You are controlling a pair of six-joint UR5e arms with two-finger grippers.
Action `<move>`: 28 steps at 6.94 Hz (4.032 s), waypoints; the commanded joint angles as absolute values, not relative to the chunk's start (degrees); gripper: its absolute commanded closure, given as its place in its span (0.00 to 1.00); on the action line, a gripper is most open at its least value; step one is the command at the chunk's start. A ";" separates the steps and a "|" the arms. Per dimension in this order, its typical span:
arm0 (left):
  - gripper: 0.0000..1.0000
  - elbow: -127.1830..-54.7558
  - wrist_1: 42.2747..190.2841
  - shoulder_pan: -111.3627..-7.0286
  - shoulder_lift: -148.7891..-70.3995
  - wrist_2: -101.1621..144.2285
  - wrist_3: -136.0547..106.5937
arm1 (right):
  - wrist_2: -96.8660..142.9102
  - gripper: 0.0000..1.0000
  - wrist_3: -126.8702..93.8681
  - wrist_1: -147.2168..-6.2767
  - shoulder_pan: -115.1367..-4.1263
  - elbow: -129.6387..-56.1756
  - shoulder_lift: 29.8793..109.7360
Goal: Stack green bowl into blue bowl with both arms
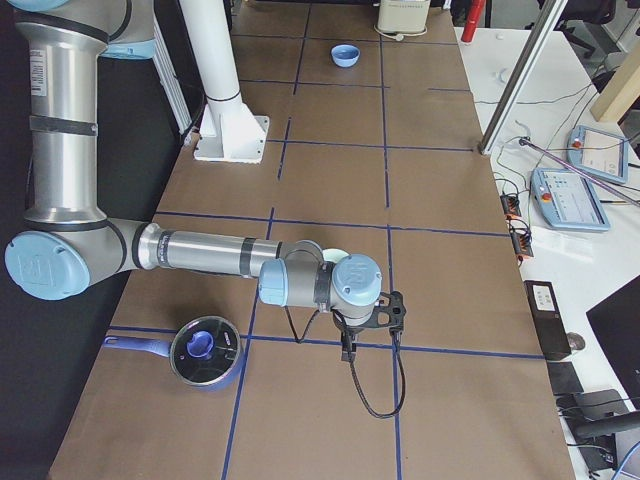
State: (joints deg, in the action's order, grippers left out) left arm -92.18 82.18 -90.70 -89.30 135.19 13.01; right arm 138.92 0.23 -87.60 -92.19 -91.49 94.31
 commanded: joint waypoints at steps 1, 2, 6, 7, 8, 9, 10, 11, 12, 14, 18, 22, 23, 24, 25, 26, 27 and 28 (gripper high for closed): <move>0.00 -92.20 82.18 -90.70 -89.30 135.26 13.01 | 138.78 0.00 0.09 -87.63 -92.20 -91.49 94.22; 0.00 -92.20 82.18 -90.70 -89.38 135.18 13.01 | 138.87 0.00 0.00 -87.63 -92.20 -91.49 94.22; 0.00 -92.20 82.18 -90.70 -89.56 135.18 13.01 | 138.78 0.00 0.00 -87.63 -92.20 -91.58 93.87; 0.00 -92.20 82.18 -90.70 -89.56 135.18 13.01 | 138.69 0.00 0.00 -87.63 -92.20 -91.58 93.69; 0.00 -92.20 82.18 -90.70 -89.56 135.18 13.01 | 138.69 0.00 -0.09 -87.63 -92.20 -91.58 93.60; 0.00 -92.20 82.18 -90.70 -89.56 135.18 13.01 | 138.78 0.00 -0.09 -87.63 -92.20 -91.58 93.60; 0.00 -92.20 82.18 -90.70 -89.56 135.09 13.01 | 138.78 0.00 -0.09 -87.63 -92.20 -91.58 93.60; 0.00 -92.20 82.26 -90.79 -89.56 135.00 13.09 | 138.78 0.00 -0.35 -87.63 -92.20 -91.67 93.34; 0.00 -92.63 82.35 -90.79 -89.56 135.17 13.18 | 138.78 0.00 -1.22 -87.54 -92.20 -91.67 92.90; 0.00 -93.95 82.27 -90.62 -90.69 135.18 13.10 | 139.13 0.00 -1.40 -87.63 -92.20 -93.76 92.72; 0.00 -99.66 84.54 -90.26 -92.98 135.52 9.96 | 139.48 0.00 -1.41 -87.54 -92.11 -95.00 91.23; 0.00 -100.82 97.66 -80.27 -88.44 143.70 -19.44 | 139.13 0.00 -1.32 -87.54 -92.11 -94.48 91.05; 0.00 -100.55 106.52 -77.46 -85.55 141.53 -27.17 | 139.22 0.00 -1.41 -87.45 -92.11 -94.66 91.05; 0.00 -100.37 113.40 -73.43 -83.43 137.76 -34.64 | 139.22 0.00 -1.41 -86.76 -92.11 -94.57 91.05; 0.00 -99.94 115.73 -69.30 -83.23 133.90 -40.89 | 139.22 0.00 -1.67 -86.57 -92.11 -94.57 91.05; 0.00 -97.32 119.93 -65.78 -83.23 129.25 -43.13 | 139.31 0.00 -2.89 -86.49 -92.11 -94.57 91.14; 0.00 -93.29 125.80 -64.18 -83.49 128.76 -45.59 | 139.39 0.00 -4.21 -86.40 -92.11 -94.74 91.14; 0.00 -91.25 129.69 -62.68 -83.76 128.76 -48.40 | 139.39 0.00 -4.31 -86.40 -92.11 -94.92 91.14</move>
State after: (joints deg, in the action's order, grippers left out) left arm -94.09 124.73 -64.65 -83.53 129.42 -45.24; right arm 139.36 -3.75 -86.44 -92.11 -94.74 91.13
